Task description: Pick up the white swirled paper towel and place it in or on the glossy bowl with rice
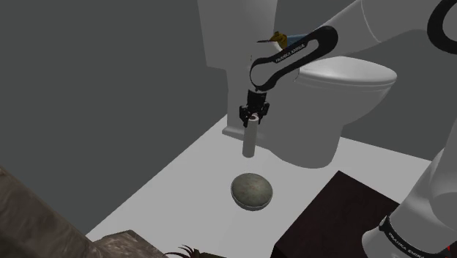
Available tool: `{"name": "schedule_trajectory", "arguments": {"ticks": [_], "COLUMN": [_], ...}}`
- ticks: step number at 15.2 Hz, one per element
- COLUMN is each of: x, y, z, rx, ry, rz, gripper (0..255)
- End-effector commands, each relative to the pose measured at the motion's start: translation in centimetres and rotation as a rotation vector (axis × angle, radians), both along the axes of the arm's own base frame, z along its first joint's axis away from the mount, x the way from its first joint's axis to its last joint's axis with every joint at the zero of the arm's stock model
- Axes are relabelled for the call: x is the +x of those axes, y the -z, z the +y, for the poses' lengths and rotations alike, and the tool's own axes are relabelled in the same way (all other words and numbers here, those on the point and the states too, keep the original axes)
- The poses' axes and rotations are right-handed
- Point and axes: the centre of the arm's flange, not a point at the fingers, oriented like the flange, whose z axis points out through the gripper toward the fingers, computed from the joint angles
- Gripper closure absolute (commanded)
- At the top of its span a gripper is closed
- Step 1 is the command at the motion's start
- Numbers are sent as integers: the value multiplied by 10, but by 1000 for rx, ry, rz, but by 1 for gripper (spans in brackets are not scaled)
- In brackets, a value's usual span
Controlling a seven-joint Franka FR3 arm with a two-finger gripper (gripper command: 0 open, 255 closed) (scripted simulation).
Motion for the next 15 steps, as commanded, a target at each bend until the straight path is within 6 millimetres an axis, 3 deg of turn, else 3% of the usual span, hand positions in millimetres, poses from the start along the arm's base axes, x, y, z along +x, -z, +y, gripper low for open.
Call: {"name": "schedule_trajectory", "arguments": {"ticks": [1,11,15], "x": [-1,0,-36], "y": [-9,-59,-81], "z": [-1,-1,31], "rx": [0,0,0], "ry": [0,0,0], "rz": [0,0,0], "gripper": [255,255,255]}}
